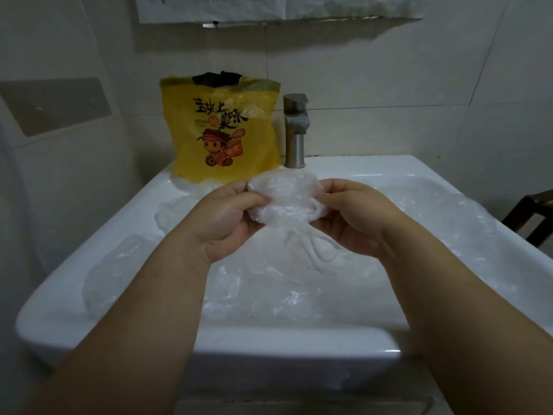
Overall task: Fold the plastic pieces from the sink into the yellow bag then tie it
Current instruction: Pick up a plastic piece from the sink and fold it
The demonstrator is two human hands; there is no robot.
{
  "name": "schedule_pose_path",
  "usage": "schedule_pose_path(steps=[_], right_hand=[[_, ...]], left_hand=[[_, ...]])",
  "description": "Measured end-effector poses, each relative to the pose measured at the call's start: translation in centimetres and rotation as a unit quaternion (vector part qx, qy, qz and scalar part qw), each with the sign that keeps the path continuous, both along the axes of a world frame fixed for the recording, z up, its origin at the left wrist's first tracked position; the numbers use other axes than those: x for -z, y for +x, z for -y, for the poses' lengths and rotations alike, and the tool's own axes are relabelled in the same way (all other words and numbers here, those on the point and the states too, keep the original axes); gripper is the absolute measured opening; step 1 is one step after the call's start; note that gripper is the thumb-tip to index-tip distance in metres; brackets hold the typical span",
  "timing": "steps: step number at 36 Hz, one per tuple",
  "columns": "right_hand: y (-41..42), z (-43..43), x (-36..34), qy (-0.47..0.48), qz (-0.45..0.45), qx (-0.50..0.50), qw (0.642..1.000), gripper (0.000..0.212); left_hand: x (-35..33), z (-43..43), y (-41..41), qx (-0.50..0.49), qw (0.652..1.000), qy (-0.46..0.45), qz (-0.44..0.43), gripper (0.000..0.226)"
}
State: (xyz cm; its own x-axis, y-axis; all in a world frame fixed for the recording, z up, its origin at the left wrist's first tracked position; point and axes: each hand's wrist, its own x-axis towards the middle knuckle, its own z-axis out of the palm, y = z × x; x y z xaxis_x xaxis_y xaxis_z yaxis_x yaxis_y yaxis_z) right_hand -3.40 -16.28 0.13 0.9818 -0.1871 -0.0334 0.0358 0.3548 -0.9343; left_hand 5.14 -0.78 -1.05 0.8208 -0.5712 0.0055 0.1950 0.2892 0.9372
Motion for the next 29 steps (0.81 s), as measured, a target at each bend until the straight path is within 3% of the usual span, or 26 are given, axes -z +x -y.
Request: schedule_pose_path(steps=[8, 13, 15, 17, 22, 26, 29], right_hand=[[0.1, 0.6, -0.2, 0.054, -0.004, 0.033, 0.998, 0.033], [0.3, 0.7, 0.0, 0.058, -0.022, 0.077, 0.995, 0.025], [0.2, 0.7, -0.2, 0.063, -0.022, 0.067, 0.996, 0.014], [0.2, 0.9, -0.2, 0.07, -0.029, 0.038, 0.996, 0.021], [0.1, 0.7, 0.0, 0.025, -0.041, -0.02, 0.999, 0.038], [0.0, 0.2, 0.2, -0.026, -0.088, -0.029, 0.995, 0.024], [0.0, 0.2, 0.2, -0.04, -0.071, -0.021, 0.996, 0.016]], left_hand=[[0.0, -0.2, -1.1, 0.083, 0.993, 0.075, 0.036, 0.026], [-0.1, 0.1, -0.9, 0.006, 0.997, 0.046, 0.057, 0.029], [0.1, 0.2, -0.9, -0.021, 0.994, 0.066, 0.089, 0.033], [0.4, 0.3, -0.9, -0.033, 0.986, 0.098, 0.129, 0.038], [0.7, 0.2, -1.0, -0.034, 0.966, 0.149, 0.207, 0.046], [0.7, 0.2, -1.2, -0.039, 0.96, 0.151, 0.233, 0.045], [0.3, 0.1, -1.5, -0.038, 0.964, 0.15, 0.218, 0.042]])
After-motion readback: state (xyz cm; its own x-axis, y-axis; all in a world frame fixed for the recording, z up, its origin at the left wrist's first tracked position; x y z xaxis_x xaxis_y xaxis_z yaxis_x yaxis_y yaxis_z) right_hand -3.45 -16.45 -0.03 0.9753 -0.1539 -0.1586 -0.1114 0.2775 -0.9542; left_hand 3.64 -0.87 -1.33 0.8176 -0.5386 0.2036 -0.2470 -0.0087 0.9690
